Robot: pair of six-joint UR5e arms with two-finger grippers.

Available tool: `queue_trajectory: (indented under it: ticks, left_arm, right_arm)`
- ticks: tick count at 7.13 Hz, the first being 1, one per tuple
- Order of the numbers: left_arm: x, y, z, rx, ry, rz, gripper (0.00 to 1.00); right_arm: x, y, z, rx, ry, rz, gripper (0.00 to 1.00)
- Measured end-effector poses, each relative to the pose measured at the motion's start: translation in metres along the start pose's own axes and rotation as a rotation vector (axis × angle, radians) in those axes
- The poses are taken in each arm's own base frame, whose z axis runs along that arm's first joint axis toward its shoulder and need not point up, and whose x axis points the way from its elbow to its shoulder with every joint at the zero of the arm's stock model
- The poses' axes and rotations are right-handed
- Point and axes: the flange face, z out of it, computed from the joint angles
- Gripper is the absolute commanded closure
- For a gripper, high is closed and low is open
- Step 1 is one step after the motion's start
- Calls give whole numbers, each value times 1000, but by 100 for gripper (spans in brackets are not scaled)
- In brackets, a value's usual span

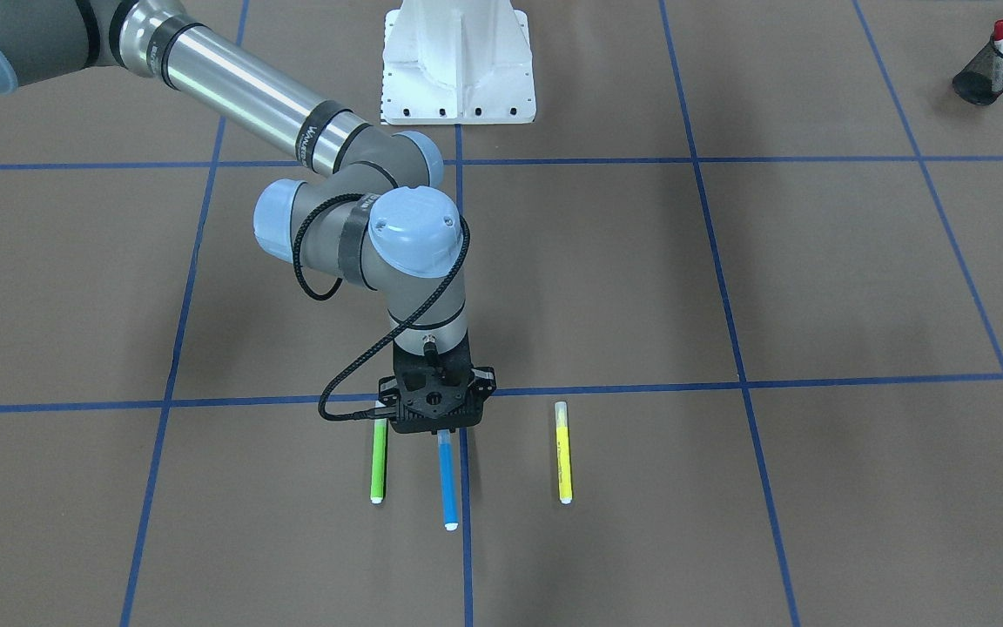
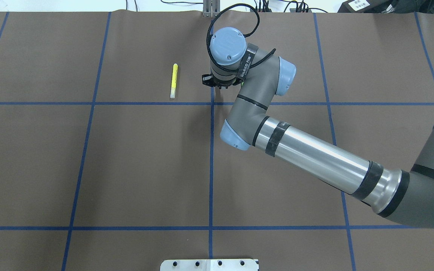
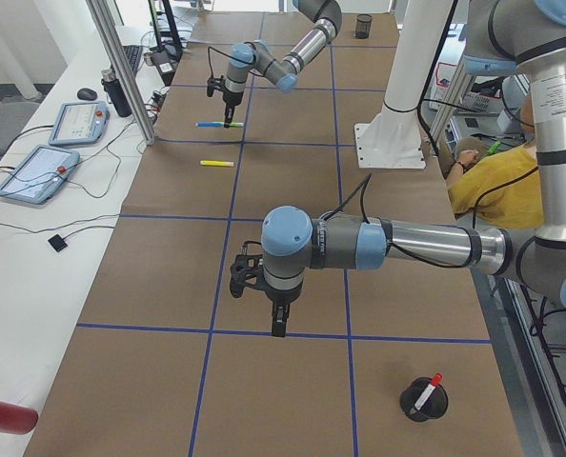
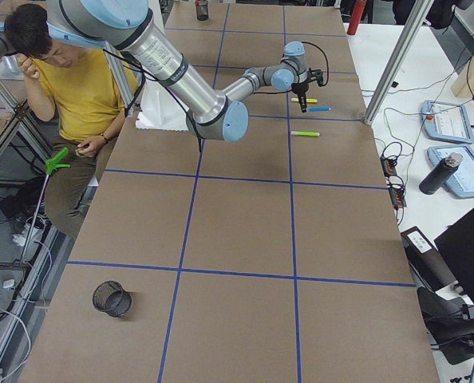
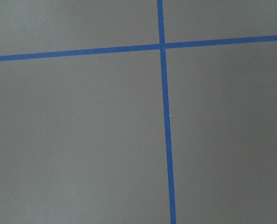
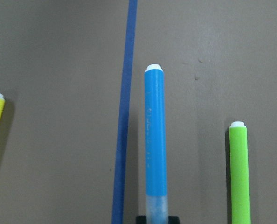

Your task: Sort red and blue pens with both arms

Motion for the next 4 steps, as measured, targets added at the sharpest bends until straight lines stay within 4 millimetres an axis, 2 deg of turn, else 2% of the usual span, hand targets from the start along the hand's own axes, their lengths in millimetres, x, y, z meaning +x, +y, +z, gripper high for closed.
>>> queue_trajectory:
  ticks: [2,3,4]
  left_arm:
    - [-3,2,3,-8,0,-6,0]
    - [-5,3,5,-12,1,-8,0]
    - [-6,4,6,-15,1,-9,0]
  right_arm:
    - [9,-20,-43,-24,-10,14,100]
    - [23,-28,-66,-44,-11,10,100]
    - [52,-33,-86,-60,-11,-4,100]
